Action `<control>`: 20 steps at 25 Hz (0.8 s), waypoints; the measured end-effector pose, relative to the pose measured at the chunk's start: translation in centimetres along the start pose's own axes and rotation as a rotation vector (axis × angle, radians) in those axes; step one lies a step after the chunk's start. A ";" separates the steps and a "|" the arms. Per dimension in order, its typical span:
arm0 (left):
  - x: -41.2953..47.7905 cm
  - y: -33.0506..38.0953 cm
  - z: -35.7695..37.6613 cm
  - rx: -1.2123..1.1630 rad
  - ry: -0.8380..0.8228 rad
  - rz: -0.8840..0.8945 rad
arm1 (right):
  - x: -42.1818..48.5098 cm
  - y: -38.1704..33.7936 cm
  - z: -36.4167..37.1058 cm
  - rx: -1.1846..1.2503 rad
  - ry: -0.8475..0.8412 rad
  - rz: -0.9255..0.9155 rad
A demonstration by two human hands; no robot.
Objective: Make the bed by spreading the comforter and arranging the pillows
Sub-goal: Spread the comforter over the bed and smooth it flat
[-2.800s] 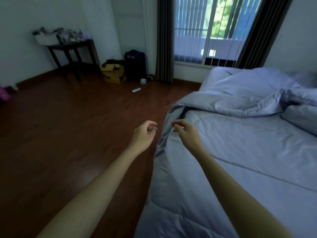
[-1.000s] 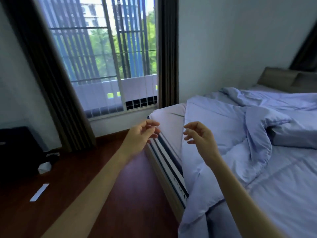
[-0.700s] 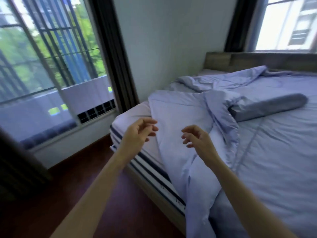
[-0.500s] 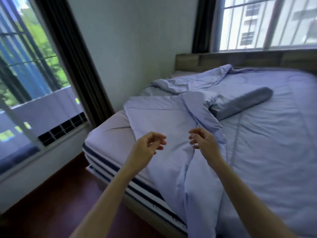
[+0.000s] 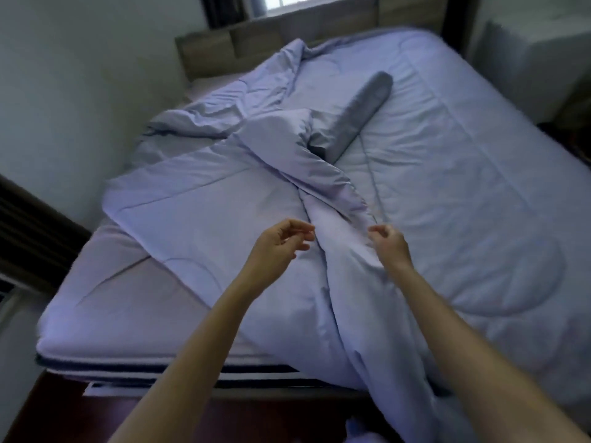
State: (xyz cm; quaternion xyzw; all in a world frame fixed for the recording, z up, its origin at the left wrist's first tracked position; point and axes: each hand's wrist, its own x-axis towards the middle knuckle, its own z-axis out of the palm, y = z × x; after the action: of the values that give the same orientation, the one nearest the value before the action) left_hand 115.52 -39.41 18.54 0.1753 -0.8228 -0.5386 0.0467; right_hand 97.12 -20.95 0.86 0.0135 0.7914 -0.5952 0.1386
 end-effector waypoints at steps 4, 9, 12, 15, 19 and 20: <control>3.3 -2.3 1.9 0.004 -0.237 -0.055 | -1.3 11.4 0.4 -0.222 0.087 0.457; 7.0 -5.5 1.9 0.097 -0.442 -0.084 | -6.1 10.0 3.3 0.044 0.028 0.315; 9.7 -7.8 2.2 0.208 -0.413 -0.040 | -10.0 4.8 5.6 0.127 -0.209 0.153; 11.6 -9.2 3.3 0.422 -0.334 0.071 | -14.2 2.4 8.6 0.010 -0.413 0.060; 13.3 -11.0 2.7 0.859 -0.337 0.184 | -19.3 2.7 10.7 -0.193 -0.658 0.037; 13.7 -11.7 1.9 0.913 -0.314 0.168 | -20.5 3.2 10.9 -0.237 -0.719 0.058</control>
State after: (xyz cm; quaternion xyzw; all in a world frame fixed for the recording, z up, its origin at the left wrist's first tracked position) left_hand 105.00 -46.58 5.62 0.0276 -0.9833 -0.1371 -0.1161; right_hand 119.65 -27.41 -0.08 -0.1899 0.7550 -0.4621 0.4248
